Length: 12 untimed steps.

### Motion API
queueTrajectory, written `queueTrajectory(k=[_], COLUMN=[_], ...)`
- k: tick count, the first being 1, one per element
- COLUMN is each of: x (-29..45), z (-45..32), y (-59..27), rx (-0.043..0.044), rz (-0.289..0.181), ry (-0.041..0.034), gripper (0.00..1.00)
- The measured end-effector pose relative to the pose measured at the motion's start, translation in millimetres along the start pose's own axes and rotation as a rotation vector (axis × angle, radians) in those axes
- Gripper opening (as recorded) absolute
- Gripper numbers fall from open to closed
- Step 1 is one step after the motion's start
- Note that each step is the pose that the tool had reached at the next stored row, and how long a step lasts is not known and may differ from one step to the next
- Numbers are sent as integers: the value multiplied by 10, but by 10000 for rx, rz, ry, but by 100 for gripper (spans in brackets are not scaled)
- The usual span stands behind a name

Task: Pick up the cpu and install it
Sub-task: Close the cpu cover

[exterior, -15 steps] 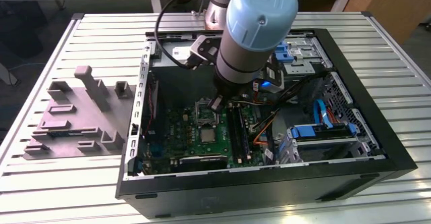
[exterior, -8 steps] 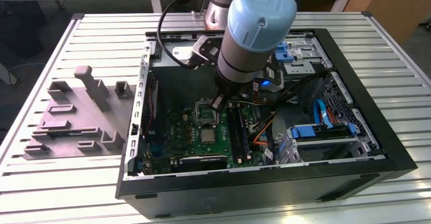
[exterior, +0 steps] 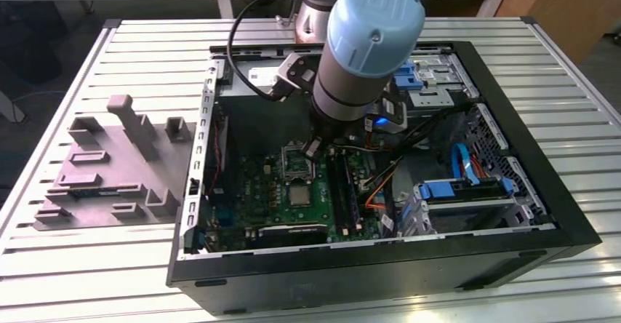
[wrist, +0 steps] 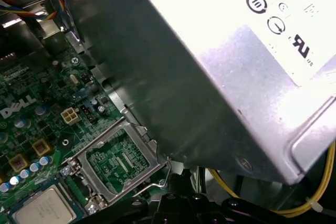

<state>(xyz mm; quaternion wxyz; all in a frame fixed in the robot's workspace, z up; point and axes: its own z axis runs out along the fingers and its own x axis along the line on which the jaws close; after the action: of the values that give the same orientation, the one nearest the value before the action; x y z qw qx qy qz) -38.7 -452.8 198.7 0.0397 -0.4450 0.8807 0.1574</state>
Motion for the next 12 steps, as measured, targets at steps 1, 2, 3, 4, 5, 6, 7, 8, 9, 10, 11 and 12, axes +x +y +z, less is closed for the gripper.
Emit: queueTrajectory(k=[1, 2, 3, 4, 5, 6, 7, 8, 9, 10, 11, 12], x=[-2, -4, -6, -8, -9, -9, -10, -10, -11, -11, -12, -13], z=[5, 11, 16, 22, 24, 26, 26, 26, 27, 26, 23, 22], y=[1, 2, 3, 4, 5, 5, 5, 5, 6, 7, 8, 9], rx=[0, 0, 0, 9, 35, 83, 129, 167, 186, 187, 188, 191], rz=[0, 0, 0, 1, 5, 11, 15, 18, 20, 20, 20, 21], ry=[0, 0, 1, 14, 49, 111, 170, 222, 248, 249, 251, 254], gripper=[11, 11, 11, 11, 11, 11, 11, 11, 11, 11, 11, 11])
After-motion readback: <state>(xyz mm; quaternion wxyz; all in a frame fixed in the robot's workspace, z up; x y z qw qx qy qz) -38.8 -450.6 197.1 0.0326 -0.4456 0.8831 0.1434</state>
